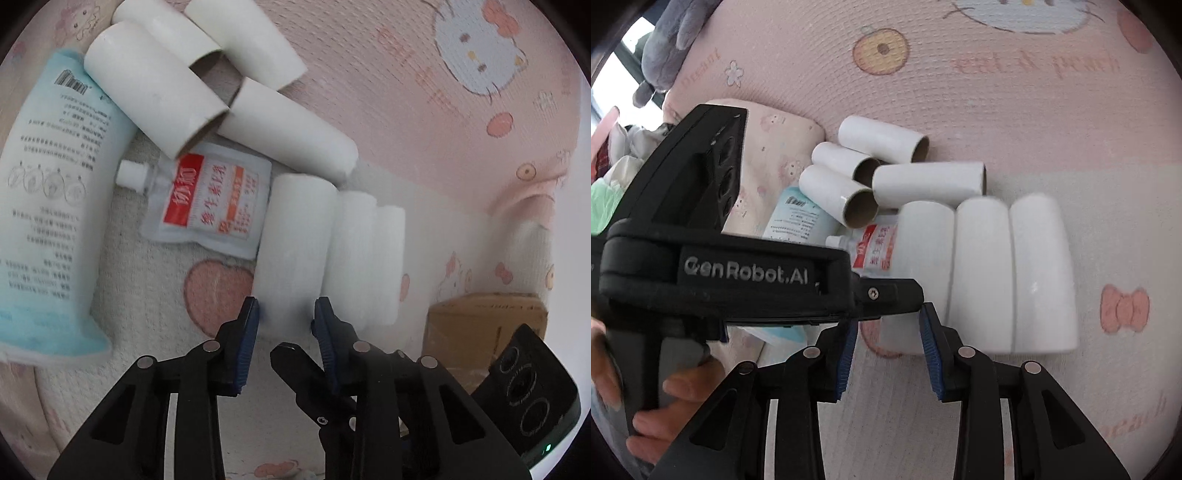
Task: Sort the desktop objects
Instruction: 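Lower the left gripper around an upright white paper tube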
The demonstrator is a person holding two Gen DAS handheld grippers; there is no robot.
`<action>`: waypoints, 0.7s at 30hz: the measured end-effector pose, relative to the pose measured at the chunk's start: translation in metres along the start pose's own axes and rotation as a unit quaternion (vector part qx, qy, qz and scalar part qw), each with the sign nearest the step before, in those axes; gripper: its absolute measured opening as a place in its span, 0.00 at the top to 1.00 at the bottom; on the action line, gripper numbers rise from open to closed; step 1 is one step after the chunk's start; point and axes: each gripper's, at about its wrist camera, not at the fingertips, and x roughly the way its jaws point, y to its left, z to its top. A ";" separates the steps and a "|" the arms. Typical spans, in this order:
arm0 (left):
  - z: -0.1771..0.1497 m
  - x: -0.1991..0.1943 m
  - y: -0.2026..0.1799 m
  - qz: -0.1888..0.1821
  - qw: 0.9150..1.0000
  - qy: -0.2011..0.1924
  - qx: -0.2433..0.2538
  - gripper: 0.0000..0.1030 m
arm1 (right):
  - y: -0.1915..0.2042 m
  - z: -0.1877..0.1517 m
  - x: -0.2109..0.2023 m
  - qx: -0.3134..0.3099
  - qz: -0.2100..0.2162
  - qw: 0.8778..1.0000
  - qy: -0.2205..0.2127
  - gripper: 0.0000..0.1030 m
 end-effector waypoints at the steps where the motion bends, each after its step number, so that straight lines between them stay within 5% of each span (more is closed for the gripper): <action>1: -0.002 0.000 -0.002 0.001 1.000 -0.004 0.001 0.68 | -0.004 -0.003 -0.002 0.008 0.007 1.000 -0.001 0.70; 8: 0.001 -0.005 -0.007 0.008 1.000 -0.014 0.007 0.67 | -0.021 -0.010 -0.011 0.043 0.004 0.999 -0.015 0.70; 12: 0.009 -0.011 -0.011 0.011 1.000 -0.014 0.006 0.50 | -0.017 -0.004 -0.021 0.032 -0.002 0.999 -0.036 0.70; 18: 0.018 -0.018 -0.020 0.010 1.000 -0.015 0.023 0.49 | -0.013 0.007 -0.029 0.030 0.002 0.998 -0.062 0.70; 21: 0.019 -0.017 -0.028 0.041 0.997 -0.027 0.053 0.49 | -0.019 0.004 -0.032 0.047 0.021 0.996 -0.068 0.70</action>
